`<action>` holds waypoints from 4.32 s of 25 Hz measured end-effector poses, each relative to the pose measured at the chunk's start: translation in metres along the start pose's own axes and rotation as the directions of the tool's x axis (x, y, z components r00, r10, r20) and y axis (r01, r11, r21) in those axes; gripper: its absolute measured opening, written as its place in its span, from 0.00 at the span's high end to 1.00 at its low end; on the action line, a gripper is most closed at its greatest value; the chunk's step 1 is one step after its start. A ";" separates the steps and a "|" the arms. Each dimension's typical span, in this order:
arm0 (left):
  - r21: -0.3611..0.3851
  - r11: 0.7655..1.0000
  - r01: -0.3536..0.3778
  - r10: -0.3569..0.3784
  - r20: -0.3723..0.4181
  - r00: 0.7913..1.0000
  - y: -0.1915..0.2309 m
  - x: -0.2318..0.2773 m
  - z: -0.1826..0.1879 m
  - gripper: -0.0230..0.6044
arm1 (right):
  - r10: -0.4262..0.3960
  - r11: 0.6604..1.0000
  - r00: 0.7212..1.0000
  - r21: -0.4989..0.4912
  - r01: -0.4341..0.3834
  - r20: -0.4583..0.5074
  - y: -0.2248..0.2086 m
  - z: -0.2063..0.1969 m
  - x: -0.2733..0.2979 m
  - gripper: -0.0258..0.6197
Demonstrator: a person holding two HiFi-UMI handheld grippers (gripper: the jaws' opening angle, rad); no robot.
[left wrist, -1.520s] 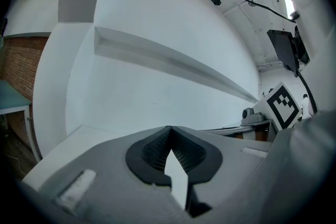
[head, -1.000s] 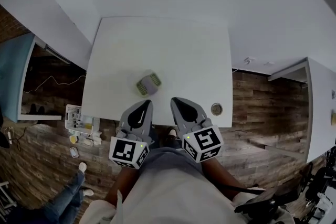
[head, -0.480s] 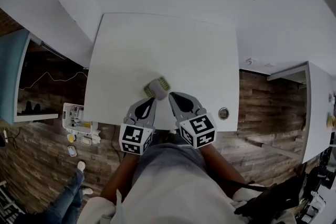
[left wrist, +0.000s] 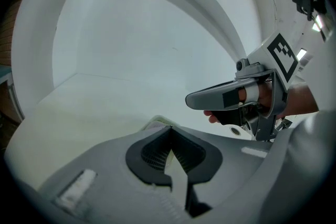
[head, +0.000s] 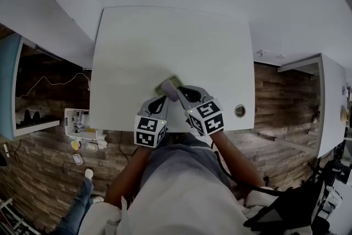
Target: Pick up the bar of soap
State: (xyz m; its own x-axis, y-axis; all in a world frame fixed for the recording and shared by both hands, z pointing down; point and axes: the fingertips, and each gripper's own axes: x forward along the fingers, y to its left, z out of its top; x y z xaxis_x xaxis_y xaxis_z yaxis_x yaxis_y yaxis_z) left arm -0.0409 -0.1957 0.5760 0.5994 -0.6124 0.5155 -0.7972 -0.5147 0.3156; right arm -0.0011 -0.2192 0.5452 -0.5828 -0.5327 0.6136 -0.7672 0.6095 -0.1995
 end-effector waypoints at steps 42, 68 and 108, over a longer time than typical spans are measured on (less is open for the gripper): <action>-0.099 0.995 -0.020 0.003 -0.169 0.986 0.023 0.035 -0.032 0.96 | 0.429 0.857 0.792 0.474 -0.204 -0.434 -0.005 -0.056 0.069 0.68; -0.168 0.985 -0.031 0.007 -0.138 0.990 0.028 0.032 -0.027 0.96 | 0.542 0.767 0.720 0.604 -0.215 -0.432 0.002 -0.056 0.070 0.70; 0.003 0.993 -0.120 0.119 0.080 0.990 0.029 -0.009 0.037 0.97 | 0.298 0.843 0.949 0.439 -0.310 0.099 0.032 0.012 0.011 0.70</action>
State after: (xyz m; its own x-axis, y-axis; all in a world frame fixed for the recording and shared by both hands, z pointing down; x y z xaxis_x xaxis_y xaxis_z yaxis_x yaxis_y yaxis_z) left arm -0.0667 -0.2270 0.5511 0.5040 -0.7153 0.4841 -0.8630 -0.4397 0.2488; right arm -0.0354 -0.2122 0.5361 -0.8086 -0.3818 0.4477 -0.5834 0.4213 -0.6944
